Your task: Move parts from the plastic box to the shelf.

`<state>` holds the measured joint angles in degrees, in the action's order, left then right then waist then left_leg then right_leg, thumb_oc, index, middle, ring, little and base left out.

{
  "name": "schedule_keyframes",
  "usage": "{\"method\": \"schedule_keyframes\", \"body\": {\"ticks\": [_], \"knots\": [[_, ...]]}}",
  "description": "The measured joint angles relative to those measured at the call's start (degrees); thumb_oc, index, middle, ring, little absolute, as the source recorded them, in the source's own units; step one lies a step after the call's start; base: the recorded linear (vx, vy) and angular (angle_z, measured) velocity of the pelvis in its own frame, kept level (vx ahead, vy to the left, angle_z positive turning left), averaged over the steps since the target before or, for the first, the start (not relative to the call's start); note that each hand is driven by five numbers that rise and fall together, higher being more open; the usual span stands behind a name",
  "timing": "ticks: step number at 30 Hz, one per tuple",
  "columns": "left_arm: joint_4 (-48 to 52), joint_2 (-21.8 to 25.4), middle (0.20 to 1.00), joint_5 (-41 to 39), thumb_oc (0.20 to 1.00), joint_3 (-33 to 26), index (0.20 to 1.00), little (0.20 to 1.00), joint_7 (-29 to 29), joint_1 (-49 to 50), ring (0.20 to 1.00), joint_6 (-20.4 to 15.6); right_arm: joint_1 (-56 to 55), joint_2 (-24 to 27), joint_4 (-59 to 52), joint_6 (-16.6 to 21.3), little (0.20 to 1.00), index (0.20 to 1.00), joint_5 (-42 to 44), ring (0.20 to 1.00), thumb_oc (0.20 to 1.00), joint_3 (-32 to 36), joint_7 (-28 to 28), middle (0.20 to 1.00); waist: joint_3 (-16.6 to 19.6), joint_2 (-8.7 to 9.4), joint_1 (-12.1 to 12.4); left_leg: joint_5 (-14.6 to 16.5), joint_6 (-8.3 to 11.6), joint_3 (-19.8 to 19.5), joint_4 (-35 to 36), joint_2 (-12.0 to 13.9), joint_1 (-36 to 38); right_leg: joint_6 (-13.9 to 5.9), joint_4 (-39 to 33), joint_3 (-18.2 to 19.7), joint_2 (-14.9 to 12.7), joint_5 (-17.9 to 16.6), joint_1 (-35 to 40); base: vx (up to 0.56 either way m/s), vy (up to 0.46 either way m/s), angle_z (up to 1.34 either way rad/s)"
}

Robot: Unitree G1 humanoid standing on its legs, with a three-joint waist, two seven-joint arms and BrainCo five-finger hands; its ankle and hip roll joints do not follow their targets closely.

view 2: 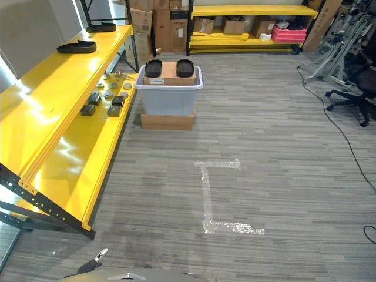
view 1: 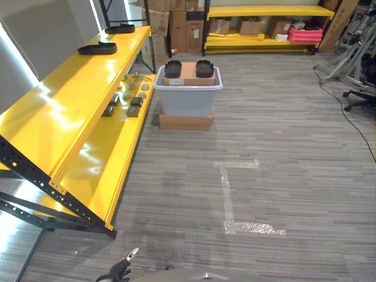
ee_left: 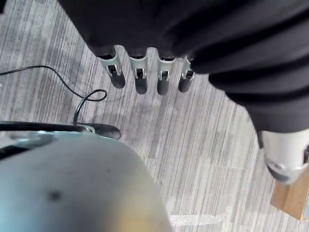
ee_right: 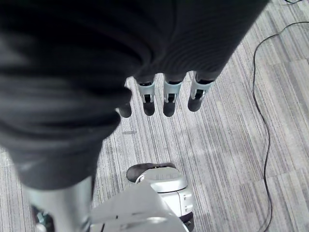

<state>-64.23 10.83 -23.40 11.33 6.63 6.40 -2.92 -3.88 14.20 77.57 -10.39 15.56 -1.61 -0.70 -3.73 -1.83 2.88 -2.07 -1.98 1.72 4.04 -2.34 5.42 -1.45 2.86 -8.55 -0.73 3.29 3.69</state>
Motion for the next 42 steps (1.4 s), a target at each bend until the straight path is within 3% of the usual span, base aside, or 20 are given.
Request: {"method": "schedule_keyframes", "body": {"ticks": [9, 13, 24, 36, 42], "knots": [[-0.31, 0.00, 1.000, -0.03, 1.000, -0.10, 1.000, 1.000, -2.02, 0.02, 1.000, 0.06, 0.02, 0.00, 0.09, -0.09, 1.000, 1.000, 0.09, 1.000, 1.000, 0.01, 0.09, 1.000, -0.06, -0.15, 0.11, 0.24, 0.36, -0.03, 0.25, 0.00, 0.59, -0.01, -0.46, -0.03, 0.03, -0.11, 0.69, 0.00, 0.000, 0.00], [-3.01, -0.11, 1.000, 3.42, 1.000, -0.04, 1.000, 1.000, -6.31, -0.60, 1.000, 2.77, 0.16, -0.08, 0.07, -0.91, 1.000, 1.000, 0.31, 1.000, 1.000, -0.23, 0.92, 1.000, -0.07, -0.21, 0.03, 0.06, 0.09, -0.08, 0.26, 0.00, 0.59, 0.08, -0.65, -0.12, 0.04, -0.18, 0.77, 0.00, 0.000, 0.00], [-4.29, -0.24, 1.000, 3.36, 1.000, -0.03, 1.000, 1.000, -10.50, -1.12, 1.000, 7.34, 0.68, 0.04, 0.13, -3.05, 1.000, 1.000, 0.48, 1.000, 1.000, -2.25, 1.29, 1.000, -0.04, -0.38, -0.04, 0.39, 0.59, -0.16, 0.33, -0.03, 1.31, 0.06, -2.17, -0.25, 0.10, -0.97, 2.38, 0.00, 0.000, 0.00], [-4.28, -0.24, 1.000, 3.81, 1.000, -0.04, 1.000, 1.000, -14.59, -1.14, 1.000, 7.16, 0.70, 0.05, 0.44, -3.26, 1.000, 1.000, 0.47, 1.000, 1.000, -2.36, 1.50, 1.000, 0.06, -0.46, -0.02, 0.34, 0.52, -0.20, 0.41, -0.04, 1.39, 0.10, -2.18, -0.31, 0.10, -1.07, 2.44, 0.00, 0.000, 0.00], [-4.27, -0.22, 1.000, 5.51, 1.000, -0.01, 1.000, 1.000, -15.39, -1.22, 1.000, 4.83, 1.36, 0.02, 1.03, -3.17, 1.000, 1.000, 3.22, 1.000, 1.000, -1.91, 2.59, 1.000, 0.06, -0.43, 0.07, 0.21, 0.33, -0.15, 0.40, -0.07, 1.59, 0.09, -2.16, -0.18, 0.10, -1.06, 2.49, 0.05, 0.037, -0.01]]}}
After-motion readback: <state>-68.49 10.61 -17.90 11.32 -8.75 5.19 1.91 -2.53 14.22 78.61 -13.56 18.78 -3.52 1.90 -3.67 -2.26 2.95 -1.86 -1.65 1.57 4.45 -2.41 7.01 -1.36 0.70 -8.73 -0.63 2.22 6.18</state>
